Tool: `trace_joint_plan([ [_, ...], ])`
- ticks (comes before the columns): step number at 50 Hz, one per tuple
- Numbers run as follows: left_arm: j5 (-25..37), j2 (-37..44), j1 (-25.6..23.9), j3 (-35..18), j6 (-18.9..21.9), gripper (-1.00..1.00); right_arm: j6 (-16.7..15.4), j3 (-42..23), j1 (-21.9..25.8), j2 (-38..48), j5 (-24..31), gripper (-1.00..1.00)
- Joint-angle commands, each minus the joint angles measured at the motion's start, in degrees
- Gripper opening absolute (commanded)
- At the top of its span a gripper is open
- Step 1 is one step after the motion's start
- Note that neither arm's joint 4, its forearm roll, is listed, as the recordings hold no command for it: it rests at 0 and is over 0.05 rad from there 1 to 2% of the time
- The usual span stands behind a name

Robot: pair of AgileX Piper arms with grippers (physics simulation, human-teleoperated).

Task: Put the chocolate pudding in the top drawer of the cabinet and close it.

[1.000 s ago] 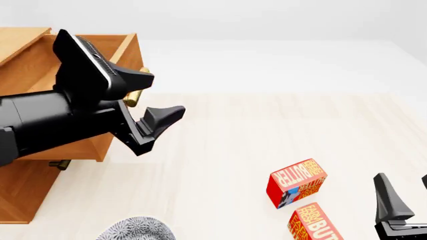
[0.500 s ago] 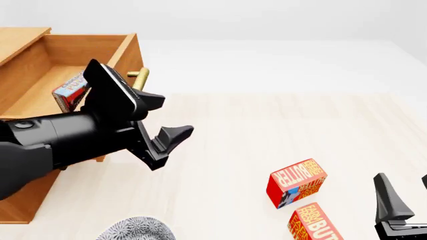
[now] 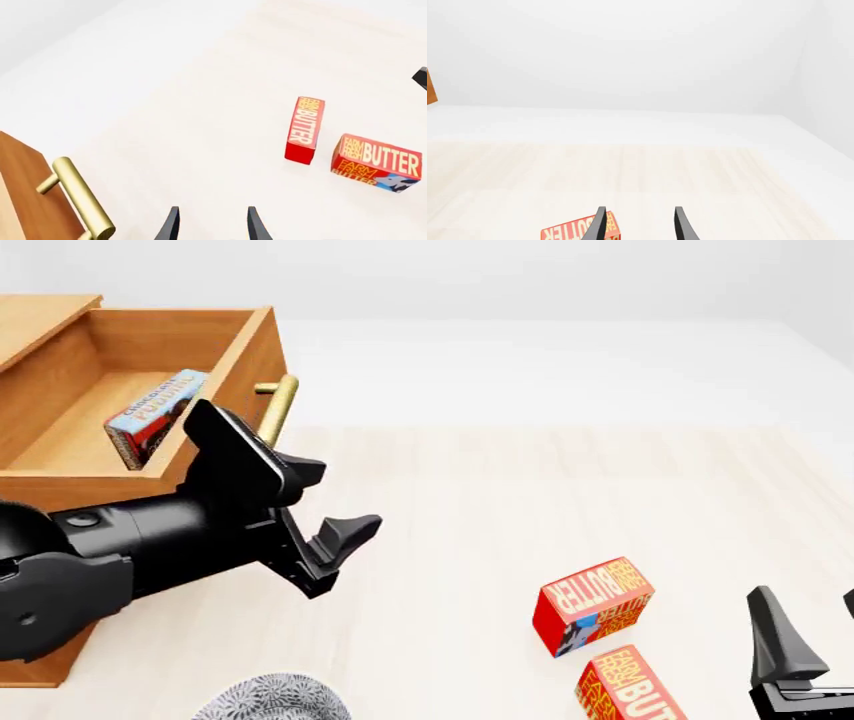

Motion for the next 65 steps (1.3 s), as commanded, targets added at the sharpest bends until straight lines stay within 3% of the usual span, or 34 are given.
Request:
trace_joint_plan([
  [1,-1.2,-0.3,1.9,2.0,-0.6,1.00,0.0,0.0,0.0,0.0,0.0,1.00],
  [35,-2.9,1.6,6.9,3.5,-8.0,1.00,0.0,0.0,0.0,0.0,0.0,1.00],
  [65,-4.2,0.4,11.5,5.3,-8.0,1.00,0.0,0.0,0.0,0.0,0.0,1.00],
])
